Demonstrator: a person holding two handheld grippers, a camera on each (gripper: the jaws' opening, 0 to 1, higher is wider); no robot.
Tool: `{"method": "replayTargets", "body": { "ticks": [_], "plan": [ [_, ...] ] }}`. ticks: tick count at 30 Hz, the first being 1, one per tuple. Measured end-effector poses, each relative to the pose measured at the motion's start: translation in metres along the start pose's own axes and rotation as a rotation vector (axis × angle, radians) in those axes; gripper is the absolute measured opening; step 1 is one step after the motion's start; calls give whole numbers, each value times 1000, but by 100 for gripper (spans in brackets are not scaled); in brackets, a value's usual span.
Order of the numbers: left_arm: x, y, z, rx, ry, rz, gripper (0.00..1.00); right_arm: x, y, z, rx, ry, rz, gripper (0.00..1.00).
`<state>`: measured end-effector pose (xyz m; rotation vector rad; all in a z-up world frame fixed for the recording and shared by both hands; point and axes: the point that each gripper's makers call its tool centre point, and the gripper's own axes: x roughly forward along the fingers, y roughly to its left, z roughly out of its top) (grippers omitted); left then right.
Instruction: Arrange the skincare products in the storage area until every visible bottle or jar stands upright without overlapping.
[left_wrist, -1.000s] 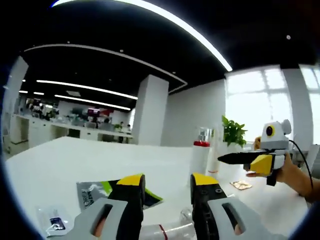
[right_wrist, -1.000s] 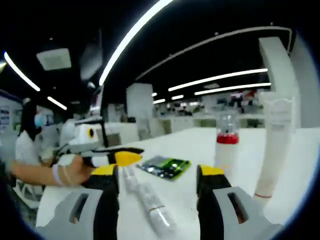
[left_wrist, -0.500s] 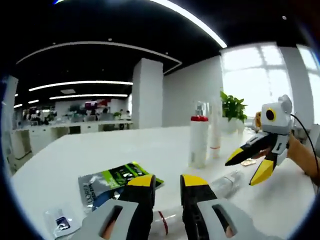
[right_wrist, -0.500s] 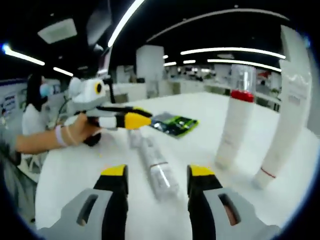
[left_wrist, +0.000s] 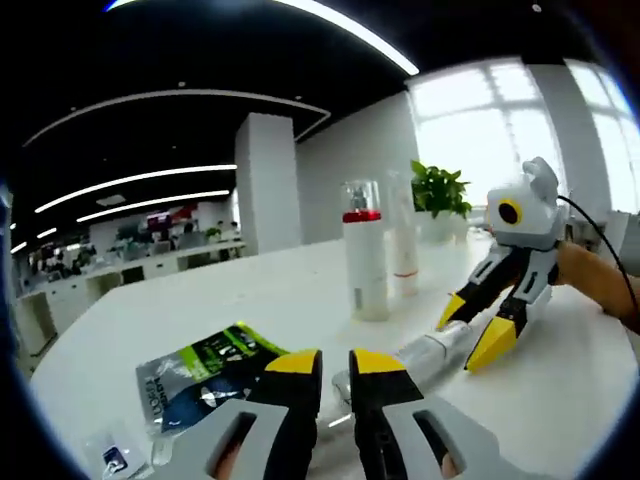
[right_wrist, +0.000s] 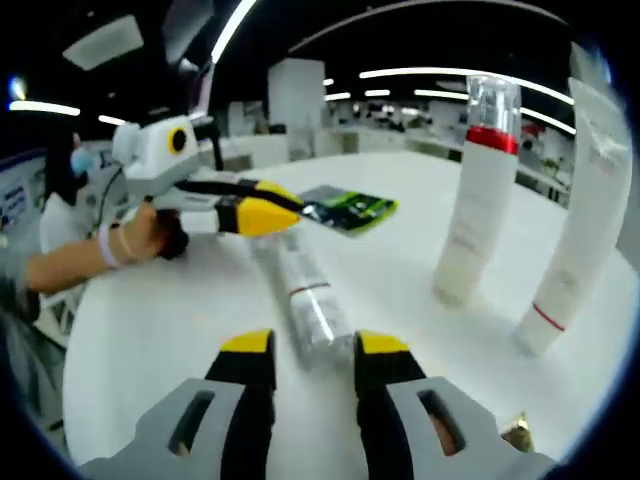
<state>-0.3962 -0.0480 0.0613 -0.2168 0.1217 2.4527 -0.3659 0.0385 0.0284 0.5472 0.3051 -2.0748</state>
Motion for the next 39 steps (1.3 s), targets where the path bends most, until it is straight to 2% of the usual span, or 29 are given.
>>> {"method": "replayTargets", "body": {
  "ticks": [2, 6, 11, 15, 16, 19, 23, 26, 28, 31, 39],
  "plan": [
    [0, -2, -1, 6, 2, -7, 11, -1, -1, -1, 7, 3, -2, 19],
    [1, -2, -1, 7, 2, -10, 11, -4, 1, 4, 22, -8, 0, 18],
    [0, 0, 2, 5, -12, -2, 11, -18, 2, 31, 91, -139, 17, 18],
    [-1, -2, 4, 16, -23, -4, 12, -32, -8, 52, 110, -249, -13, 18],
    [-1, -3, 4, 23, -25, -7, 12, -38, -12, 59, 89, -289, -45, 18],
    [0, -7, 6, 38, -33, -19, 13, -48, -16, 69, 23, -337, -131, 18],
    [0, -8, 6, 58, -30, -16, 13, -61, -14, 82, 0, -414, -186, 18],
    [0, -8, 6, 56, -30, -15, 13, -75, -23, 92, -34, -486, -274, 18],
    [-1, -7, 6, 53, -34, -13, 13, -78, -31, 98, -34, -517, -305, 18],
    [0, -6, 6, 48, -33, -11, 13, -84, -45, 100, -32, -531, -376, 18],
    [-1, -4, 6, 45, -35, -7, 13, -83, -60, 95, 23, -518, -430, 18]
  ]
}}
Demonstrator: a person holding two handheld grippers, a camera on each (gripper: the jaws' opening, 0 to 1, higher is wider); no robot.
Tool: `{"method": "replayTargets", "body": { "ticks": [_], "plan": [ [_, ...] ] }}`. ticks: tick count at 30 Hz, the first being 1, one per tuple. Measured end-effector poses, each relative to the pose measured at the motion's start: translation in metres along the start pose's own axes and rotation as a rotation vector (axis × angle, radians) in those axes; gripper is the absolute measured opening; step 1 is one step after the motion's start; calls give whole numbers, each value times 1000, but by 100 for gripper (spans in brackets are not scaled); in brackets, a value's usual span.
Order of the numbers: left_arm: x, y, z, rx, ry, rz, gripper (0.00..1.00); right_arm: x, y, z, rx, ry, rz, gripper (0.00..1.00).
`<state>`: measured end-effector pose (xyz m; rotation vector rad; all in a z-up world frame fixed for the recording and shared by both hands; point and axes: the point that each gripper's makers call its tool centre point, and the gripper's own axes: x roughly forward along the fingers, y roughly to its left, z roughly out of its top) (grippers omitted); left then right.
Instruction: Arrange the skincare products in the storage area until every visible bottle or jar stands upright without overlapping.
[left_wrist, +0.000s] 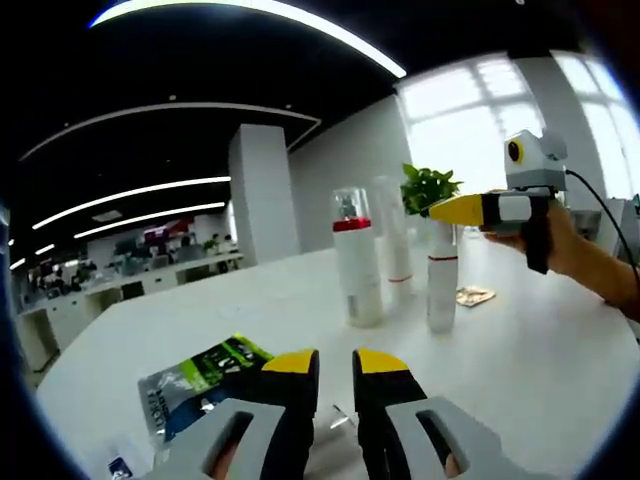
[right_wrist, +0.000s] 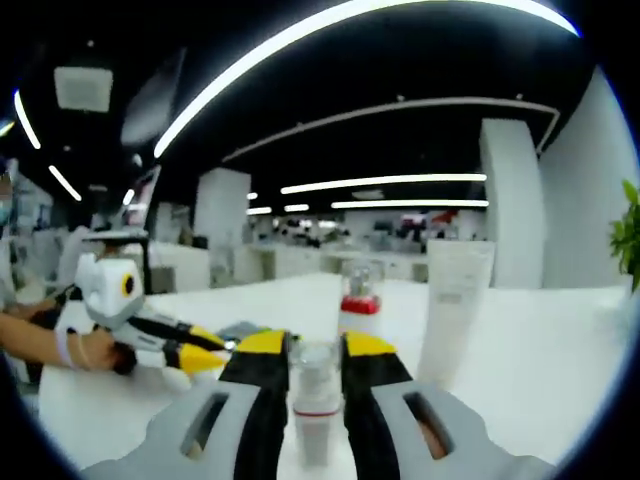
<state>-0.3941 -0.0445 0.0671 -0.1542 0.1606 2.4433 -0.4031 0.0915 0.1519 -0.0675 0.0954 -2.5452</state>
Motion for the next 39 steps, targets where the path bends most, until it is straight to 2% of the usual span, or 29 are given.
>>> {"method": "replayTargets", "body": {
  "ticks": [11, 14, 18, 20, 22, 26, 29, 31, 32, 35, 37, 39],
  "plan": [
    [-1, 4, 1, -32, -10, 4, 14, 0, -12, 2, -4, -58, -48, 19],
    [-1, 4, 1, -30, -9, 6, 14, 4, -9, -5, -2, -24, -35, 25],
    [-1, 4, 1, -34, -10, 8, 14, 9, -3, -19, -14, 46, -12, 41],
    [-1, 5, 1, -37, -11, 9, 14, 7, 2, -29, -25, 98, -4, 43],
    [-2, 5, 1, -41, -11, 10, 14, 7, 1, -42, -22, 161, -9, 42],
    [-1, 5, 1, -45, -11, 9, 14, 5, 0, -74, 48, 312, -14, 43],
    [0, 6, 1, -40, -10, 10, 14, 1, -9, -91, 25, 395, -59, 30],
    [0, 6, 1, -42, -11, 11, 14, 3, -8, -89, 25, 387, -53, 22],
    [0, 6, 1, -42, -11, 11, 14, 1, -14, -90, 36, 393, -84, 22],
    [0, 7, 1, -46, -11, 12, 14, 1, -17, -90, 65, 378, -85, 22],
    [0, 7, 1, -44, -11, 14, 14, 0, -24, -90, 73, 358, -124, 22],
    [-1, 6, 1, -44, -11, 14, 14, -4, -37, -90, 78, 337, -195, 21]
  ]
}}
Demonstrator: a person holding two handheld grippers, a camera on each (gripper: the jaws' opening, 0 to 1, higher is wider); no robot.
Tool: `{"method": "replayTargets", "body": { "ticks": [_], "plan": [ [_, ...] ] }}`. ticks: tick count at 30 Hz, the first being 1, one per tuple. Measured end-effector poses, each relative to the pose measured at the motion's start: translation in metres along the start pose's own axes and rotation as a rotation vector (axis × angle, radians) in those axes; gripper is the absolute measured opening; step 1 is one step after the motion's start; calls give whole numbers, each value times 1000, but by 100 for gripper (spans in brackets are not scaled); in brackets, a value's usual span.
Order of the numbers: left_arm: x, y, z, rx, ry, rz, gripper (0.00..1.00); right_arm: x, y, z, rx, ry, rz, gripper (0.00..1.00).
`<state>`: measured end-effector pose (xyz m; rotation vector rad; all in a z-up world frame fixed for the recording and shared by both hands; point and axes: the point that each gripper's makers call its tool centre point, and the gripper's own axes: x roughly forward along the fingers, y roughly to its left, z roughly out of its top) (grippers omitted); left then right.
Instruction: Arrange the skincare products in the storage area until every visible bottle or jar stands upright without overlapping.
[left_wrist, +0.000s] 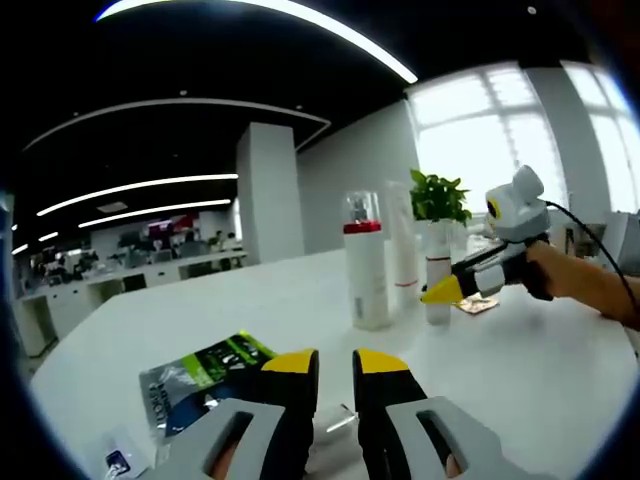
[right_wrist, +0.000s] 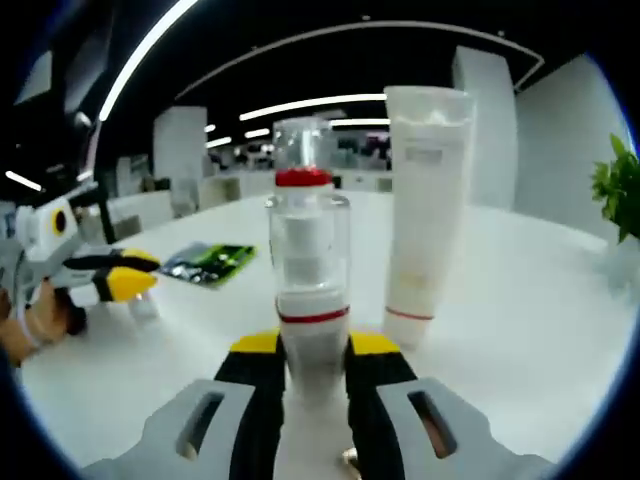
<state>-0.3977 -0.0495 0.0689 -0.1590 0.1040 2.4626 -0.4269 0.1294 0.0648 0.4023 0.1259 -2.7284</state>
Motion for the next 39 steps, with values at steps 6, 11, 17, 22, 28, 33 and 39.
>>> {"method": "replayTargets", "body": {
  "ticks": [6, 11, 17, 22, 28, 33, 39],
  "plan": [
    [0, 1, 0, -3, -2, 2, 14, -4, -30, -8, 53, -2, -121, 21],
    [0, 1, 1, -4, -3, 3, 14, 0, -25, -32, 89, 106, -108, 33],
    [-1, 1, 1, -7, -6, 4, 14, 0, -35, -40, 36, 182, -141, 28],
    [-1, 2, 1, -9, -8, 6, 14, -4, -37, -43, 54, 188, -167, 21],
    [-1, 2, 1, -12, -8, 9, 14, -6, -41, -45, 61, 205, -212, 20],
    [-2, 2, 1, -12, -7, 11, 14, -6, -43, -44, 60, 216, -222, 20],
    [-2, 2, 1, -8, -7, 12, 14, -7, -40, -44, 53, 218, -208, 29]
  ]
}}
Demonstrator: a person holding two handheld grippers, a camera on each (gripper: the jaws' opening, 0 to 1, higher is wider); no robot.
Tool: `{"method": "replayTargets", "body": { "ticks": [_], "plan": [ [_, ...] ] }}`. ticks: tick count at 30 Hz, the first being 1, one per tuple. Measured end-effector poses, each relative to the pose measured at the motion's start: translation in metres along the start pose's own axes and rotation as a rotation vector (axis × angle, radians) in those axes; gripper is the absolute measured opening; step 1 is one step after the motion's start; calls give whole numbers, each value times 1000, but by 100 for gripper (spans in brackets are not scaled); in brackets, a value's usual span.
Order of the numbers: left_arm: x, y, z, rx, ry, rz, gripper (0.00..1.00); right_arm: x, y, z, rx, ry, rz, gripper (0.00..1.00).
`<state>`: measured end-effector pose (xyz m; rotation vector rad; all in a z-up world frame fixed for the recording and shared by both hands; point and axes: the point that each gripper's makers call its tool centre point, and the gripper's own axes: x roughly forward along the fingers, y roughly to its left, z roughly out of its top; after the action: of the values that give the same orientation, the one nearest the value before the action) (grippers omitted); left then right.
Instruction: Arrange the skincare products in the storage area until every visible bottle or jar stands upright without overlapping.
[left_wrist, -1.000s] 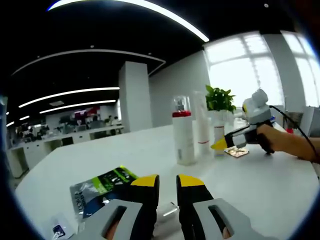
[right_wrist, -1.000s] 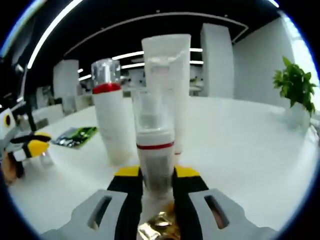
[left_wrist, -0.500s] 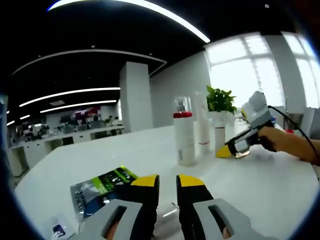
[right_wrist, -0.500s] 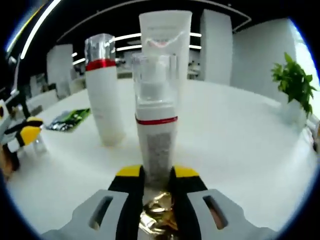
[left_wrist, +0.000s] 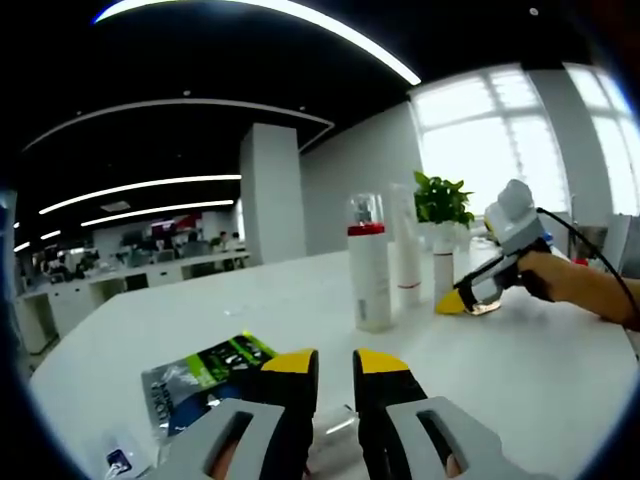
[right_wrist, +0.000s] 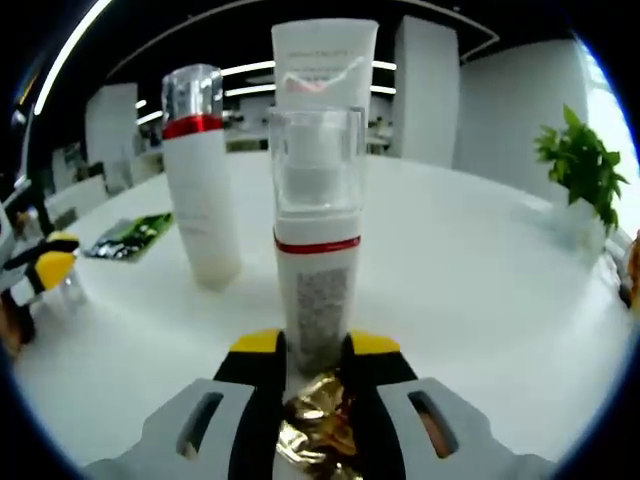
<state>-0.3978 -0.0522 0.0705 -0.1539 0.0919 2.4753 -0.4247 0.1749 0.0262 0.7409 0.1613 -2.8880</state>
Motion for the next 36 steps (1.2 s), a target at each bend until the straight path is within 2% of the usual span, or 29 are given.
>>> {"method": "replayTargets", "body": {
  "ticks": [2, 5, 7, 11, 13, 16, 20, 22, 26, 28, 30, 33, 34, 36],
  "plan": [
    [0, 0, 0, 0, -1, 1, 14, 0, 1, 2, -4, -12, 1, 41],
    [0, 1, 1, -1, -3, 2, 14, -3, 0, 13, -22, -60, -18, 48],
    [0, 1, 1, 0, -4, 4, 14, -7, -2, 24, -19, -120, -26, 51],
    [0, 2, 2, 2, -7, 8, 14, -24, 1, 63, 51, -361, 5, 64],
    [0, 2, 3, 2, -9, 10, 14, -36, -3, 79, 51, -461, -15, 72],
    [-1, 2, 3, 3, -11, 13, 14, -51, -10, 97, 31, -581, -67, 83],
    [-1, 2, 3, 6, -13, 16, 16, -71, -4, 118, 25, -730, -46, 86],
    [-1, 5, 4, 24, -14, 33, 23, -81, 1, 126, 18, -801, -16, 85],
    [-3, 15, 10, 73, -35, 87, 44, -91, 9, 134, 11, -861, 28, 86],
    [-5, 18, 16, 77, -54, 92, 51, -102, 22, 143, 42, -935, 139, 90],
    [-5, 16, 19, 85, -62, 57, 62, -110, 30, 148, 87, -981, 225, 96],
    [-1, 13, 15, 102, -19, 15, 96, -116, 33, 155, 121, -1036, 289, 100],
    [-2, 17, 12, 133, 4, 29, 99, -116, 32, 156, 130, -1041, 292, 100],
    [-4, 15, 7, 181, 40, 12, 100, -115, 33, 158, 130, -1033, 296, 100]
  ]
}}
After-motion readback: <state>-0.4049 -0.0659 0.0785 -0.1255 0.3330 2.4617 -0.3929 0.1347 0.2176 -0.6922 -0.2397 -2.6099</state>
